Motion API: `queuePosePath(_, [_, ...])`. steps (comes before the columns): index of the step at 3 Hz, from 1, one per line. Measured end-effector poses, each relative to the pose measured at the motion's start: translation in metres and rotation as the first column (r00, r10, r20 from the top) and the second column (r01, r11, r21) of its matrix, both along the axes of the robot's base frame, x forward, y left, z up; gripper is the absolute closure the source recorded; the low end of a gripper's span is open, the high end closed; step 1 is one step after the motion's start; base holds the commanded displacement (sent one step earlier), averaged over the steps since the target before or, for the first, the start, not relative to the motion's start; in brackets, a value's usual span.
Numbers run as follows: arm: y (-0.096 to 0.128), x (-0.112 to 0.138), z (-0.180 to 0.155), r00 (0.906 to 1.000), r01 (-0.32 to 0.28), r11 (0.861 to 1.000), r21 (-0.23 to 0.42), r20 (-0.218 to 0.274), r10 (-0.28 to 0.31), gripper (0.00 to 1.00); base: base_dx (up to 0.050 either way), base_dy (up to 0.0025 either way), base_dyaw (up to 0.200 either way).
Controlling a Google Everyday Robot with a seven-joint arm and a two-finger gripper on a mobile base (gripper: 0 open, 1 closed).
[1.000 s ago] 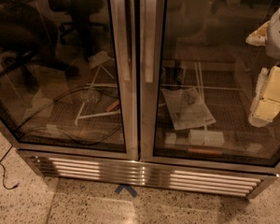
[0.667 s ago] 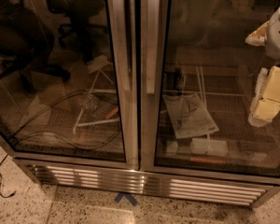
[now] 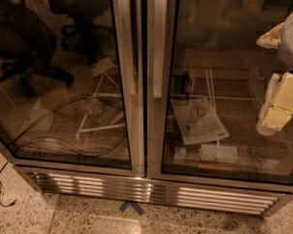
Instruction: Pick orange can from top drawer and place on counter
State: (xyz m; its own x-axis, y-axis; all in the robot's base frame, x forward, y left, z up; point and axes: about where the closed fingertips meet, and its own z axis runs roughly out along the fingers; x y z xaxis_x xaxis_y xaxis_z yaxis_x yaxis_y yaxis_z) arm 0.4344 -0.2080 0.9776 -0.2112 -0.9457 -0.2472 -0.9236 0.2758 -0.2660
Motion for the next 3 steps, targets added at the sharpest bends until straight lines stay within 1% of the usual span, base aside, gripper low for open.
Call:
queuePosePath(1, [0.015,-0.004,-0.004,0.9985,-0.046,0.997,0.059,0.034,0.044,0.00,0.000,0.00000,0.000])
queuePosePath(2, [0.053,0.006,-0.010,0.9778,-0.195,0.963,0.187,0.113,0.176,0.00,0.000,0.00000,0.000])
queuePosePath(3, [0.078,0.018,-0.011,0.9386,-0.333,0.900,0.280,0.190,0.288,0.00,0.000,0.00000,0.000])
